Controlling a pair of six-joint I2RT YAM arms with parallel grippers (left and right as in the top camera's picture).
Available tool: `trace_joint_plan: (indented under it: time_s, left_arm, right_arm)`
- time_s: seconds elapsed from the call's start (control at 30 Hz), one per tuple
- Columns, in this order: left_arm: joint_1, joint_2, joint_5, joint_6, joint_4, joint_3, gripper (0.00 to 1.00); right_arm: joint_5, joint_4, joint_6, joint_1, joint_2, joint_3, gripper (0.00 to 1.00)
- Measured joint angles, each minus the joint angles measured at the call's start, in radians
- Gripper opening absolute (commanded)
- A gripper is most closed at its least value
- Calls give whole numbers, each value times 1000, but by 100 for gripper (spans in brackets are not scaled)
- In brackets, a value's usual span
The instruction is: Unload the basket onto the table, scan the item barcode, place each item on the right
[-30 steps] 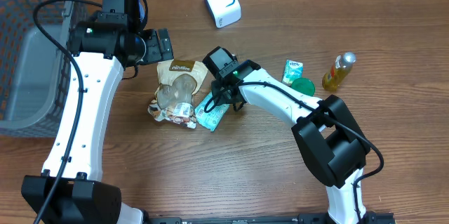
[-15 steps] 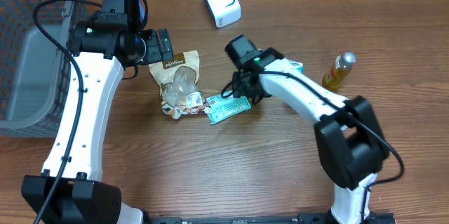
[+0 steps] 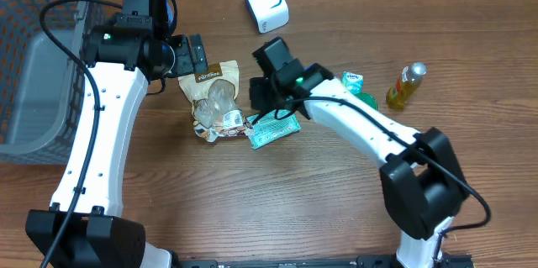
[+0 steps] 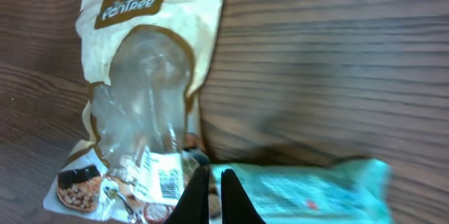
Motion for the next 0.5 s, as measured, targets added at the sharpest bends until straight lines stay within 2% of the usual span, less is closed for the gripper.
trace_joint_plan:
  time_s: [0.2,0.4,0.5]
  left_arm:
    - [0,0,0,0,0,0,100]
    - [0,0,0,0,0,0,100]
    - [0,0,0,0,0,0,100]
  right_arm:
    - [-19,60,0,13,108,0,5]
    - [-150,86,-1,27,150,-5,6]
    - [-242,106,-18,40,150,-5,12]
